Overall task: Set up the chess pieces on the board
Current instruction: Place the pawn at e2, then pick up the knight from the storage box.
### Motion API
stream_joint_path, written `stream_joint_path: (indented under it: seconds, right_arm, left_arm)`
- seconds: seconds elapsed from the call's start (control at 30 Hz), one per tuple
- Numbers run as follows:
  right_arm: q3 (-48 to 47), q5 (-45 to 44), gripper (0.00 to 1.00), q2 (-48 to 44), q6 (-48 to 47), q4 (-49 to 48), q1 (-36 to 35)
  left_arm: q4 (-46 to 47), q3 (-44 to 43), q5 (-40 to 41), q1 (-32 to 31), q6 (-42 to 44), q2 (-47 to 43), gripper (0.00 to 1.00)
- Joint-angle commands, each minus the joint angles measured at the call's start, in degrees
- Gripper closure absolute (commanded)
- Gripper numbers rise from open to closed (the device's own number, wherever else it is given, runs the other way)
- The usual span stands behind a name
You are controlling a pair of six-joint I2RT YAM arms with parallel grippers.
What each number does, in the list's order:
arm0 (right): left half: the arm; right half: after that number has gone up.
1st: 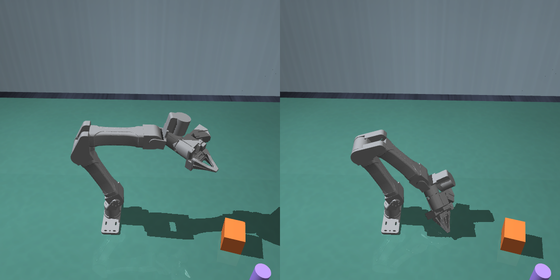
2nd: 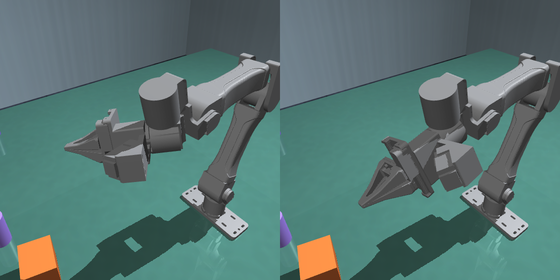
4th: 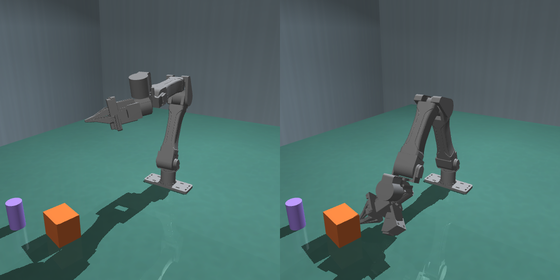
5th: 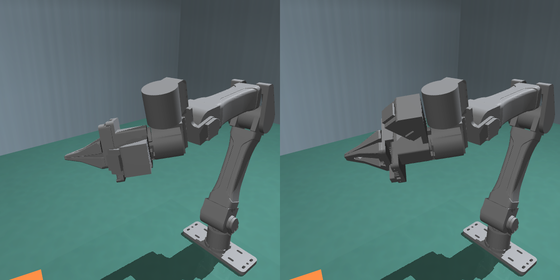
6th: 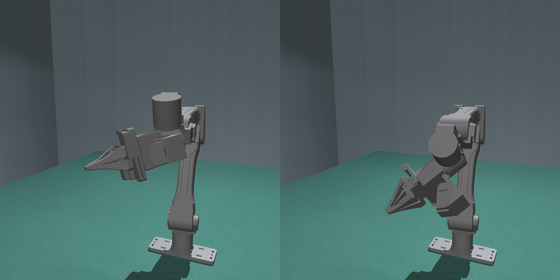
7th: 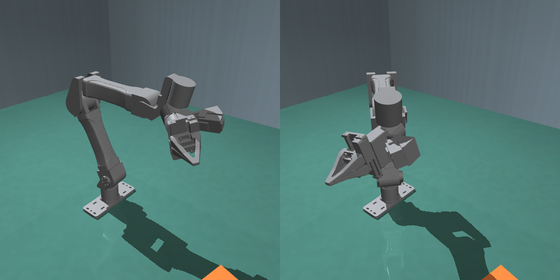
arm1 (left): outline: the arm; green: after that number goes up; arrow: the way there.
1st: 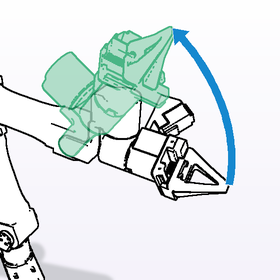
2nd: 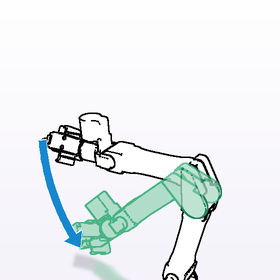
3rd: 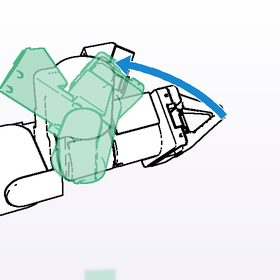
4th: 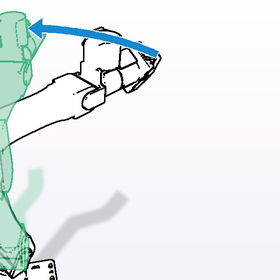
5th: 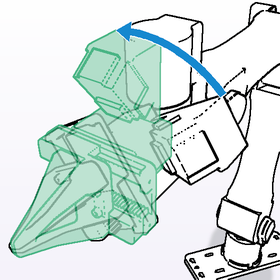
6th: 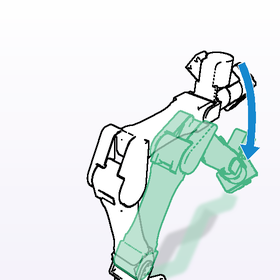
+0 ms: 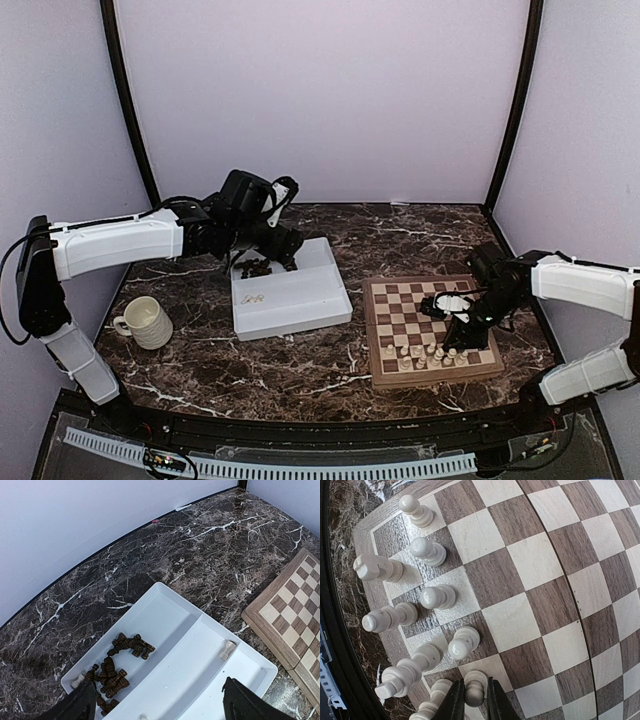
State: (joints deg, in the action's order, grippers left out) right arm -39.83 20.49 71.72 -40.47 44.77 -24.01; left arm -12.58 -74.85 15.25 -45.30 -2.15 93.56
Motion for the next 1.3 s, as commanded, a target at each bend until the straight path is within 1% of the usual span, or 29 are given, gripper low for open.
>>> stream_joint_path:
  seconds: [0.0, 0.3, 0.37, 0.5, 0.57, 0.63, 0.67, 0.7, 0.73, 0.77, 0.8, 0.83, 0.87, 0.9, 0.97, 1.03, 1.17, 1.27]
  right_arm:
    - [0.62, -0.26, 0.80, 0.01, 0.48, -0.93, -0.49]
    - [0.05, -0.25, 0.77, -0.74, 1.15, -0.80, -0.49]
    - [-0.78, -0.17, 0.76, -1.13, 1.35, 0.18, -0.51]
    - [-4.06, -0.54, 0.72, -2.40, 1.32, 2.50, 0.26]
    - [-6.31, -0.09, 0.71, -2.78, 0.53, 4.39, 1.32]
    - [-9.39, 0.71, 0.70, -2.56, -0.35, 6.59, 2.77]
    - [-10.77, 1.15, 0.70, -2.24, -0.70, 7.84, 3.37]
    - [-11.92, 1.60, 0.70, -1.88, -0.97, 8.74, 3.91]
    - [-12.99, 1.79, 0.70, -1.61, -1.09, 9.31, 4.39]
    - [-13.84, 1.91, 0.69, -1.33, -1.06, 9.58, 4.67]
    - [-14.49, 2.03, 0.69, -1.18, -0.85, 9.44, 4.87]
    - [-15.03, 2.13, 0.69, -0.96, -0.49, 9.00, 4.97]
    - [-15.56, 2.34, 0.69, -0.69, 0.12, 8.26, 5.00]
    - [-16.09, 2.73, 0.69, -0.40, 0.84, 7.44, 4.97]
    - [-17.33, 3.70, 0.69, 0.46, 2.11, 5.94, 4.97]
    - [-18.11, 5.39, 0.69, 1.38, 3.66, 4.01, 4.92]
    - [-17.76, 10.31, 0.68, 2.86, 5.38, 1.24, 4.86]
    - [-17.99, 12.37, 0.68, 3.82, 5.47, 0.71, 4.68]
  left_arm:
    - [-1.30, -1.26, 0.61, -0.53, 0.62, -1.19, 0.10]
    - [-1.39, -1.26, 1.12, -0.67, 0.90, -0.86, 0.10]
    - [-1.40, -1.31, 1.67, -0.73, 0.92, -0.77, 0.10]
    - [-2.35, -1.69, 3.09, -0.69, -0.51, -0.63, 0.10]
    - [-5.02, -3.12, 4.76, -0.63, -2.68, -0.03, 0.10]
    - [-10.35, -5.87, 6.66, -0.25, -6.10, 1.13, 0.10]
    - [-15.39, -8.08, 6.84, 0.16, -9.40, 2.14, 0.11]
    - [-20.39, -9.89, 6.30, 1.21, -11.40, 2.94, 0.13]
    - [-22.58, -10.37, 4.01, 1.72, -15.01, 3.16, 0.15]
    - [-25.76, -10.48, 2.47, 2.94, -16.76, 3.29, 0.20]
    - [-26.90, -10.22, -0.27, 3.42, -19.69, 3.20, 0.22]
    - [-28.47, -9.33, -1.52, 4.20, -20.85, 3.03, 0.26]
    - [-29.08, -8.86, -3.60, 4.53, -22.91, 3.03, 0.28]
    - [-30.42, -8.17, -4.37, 5.33, -23.87, 3.16, 0.31]
    - [-32.01, -7.47, -5.90, 6.54, -27.19, 3.58, 0.35]
    - [-33.78, -7.36, -6.76, 7.59, -28.67, 4.54, 0.39]
    - [-37.46, -8.55, -8.95, 9.28, -30.67, 8.47, 0.44]
    - [-40.42, -10.74, -9.24, 9.43, -31.66, 12.02, 0.44]
